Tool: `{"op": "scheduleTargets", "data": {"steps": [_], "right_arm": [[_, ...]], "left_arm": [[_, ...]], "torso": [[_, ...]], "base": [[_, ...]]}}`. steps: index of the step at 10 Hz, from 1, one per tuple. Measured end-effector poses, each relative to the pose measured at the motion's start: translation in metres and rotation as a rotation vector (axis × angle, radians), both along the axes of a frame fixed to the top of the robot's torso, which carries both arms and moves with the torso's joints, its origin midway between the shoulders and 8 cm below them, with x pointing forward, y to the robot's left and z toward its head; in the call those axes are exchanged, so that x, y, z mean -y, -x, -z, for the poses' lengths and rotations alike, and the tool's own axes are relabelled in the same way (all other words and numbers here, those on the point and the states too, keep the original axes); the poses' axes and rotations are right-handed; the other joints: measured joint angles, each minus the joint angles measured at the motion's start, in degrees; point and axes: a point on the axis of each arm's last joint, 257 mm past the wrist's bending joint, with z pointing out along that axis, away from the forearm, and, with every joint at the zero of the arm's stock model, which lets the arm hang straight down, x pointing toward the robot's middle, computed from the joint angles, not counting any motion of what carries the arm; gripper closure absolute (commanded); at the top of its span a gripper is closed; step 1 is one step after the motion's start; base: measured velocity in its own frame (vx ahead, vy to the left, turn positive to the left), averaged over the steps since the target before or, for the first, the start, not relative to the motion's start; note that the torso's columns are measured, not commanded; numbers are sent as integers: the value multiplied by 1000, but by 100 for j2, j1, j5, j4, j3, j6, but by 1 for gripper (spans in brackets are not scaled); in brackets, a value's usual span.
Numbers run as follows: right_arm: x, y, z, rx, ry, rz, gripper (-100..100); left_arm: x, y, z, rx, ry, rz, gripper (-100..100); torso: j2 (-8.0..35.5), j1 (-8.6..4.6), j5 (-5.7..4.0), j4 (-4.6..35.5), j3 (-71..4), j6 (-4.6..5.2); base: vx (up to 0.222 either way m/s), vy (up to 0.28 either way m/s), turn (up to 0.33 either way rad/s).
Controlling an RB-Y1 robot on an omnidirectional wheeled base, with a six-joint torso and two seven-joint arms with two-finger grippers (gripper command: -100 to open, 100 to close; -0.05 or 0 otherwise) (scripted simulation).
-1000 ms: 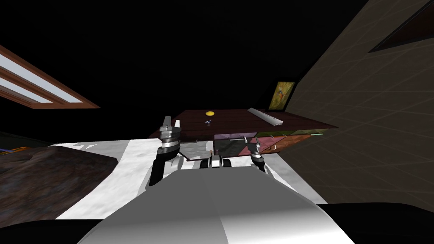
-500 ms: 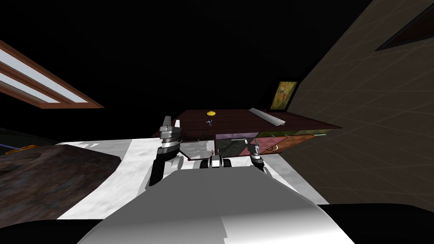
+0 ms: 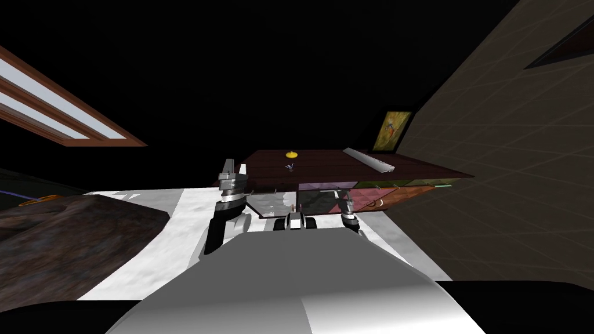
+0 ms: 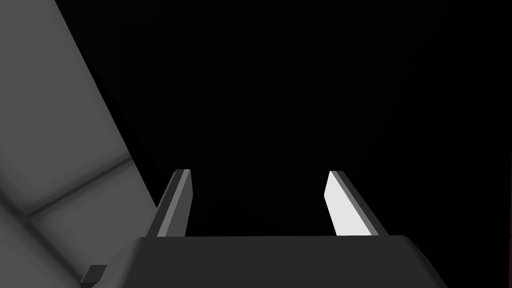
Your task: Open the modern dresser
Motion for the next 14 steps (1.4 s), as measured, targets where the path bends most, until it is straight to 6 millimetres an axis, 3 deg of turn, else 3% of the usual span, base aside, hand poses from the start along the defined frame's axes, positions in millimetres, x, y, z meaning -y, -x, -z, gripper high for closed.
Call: {"op": "scheduleTargets", "data": {"steps": [10,14], "right_arm": [[-16,4,29,-7,119,153,-100],[-4,-9,20,-5,123,149,-100]], "left_arm": [[0,0,0,0,0,0,0],[0,0,0,0,0,0,0]], "torso": [[0,2,1,0,0,0],[-3,7,3,-1,-3,0]], "base": [[-8,31,10],[6,53,-25]]}}
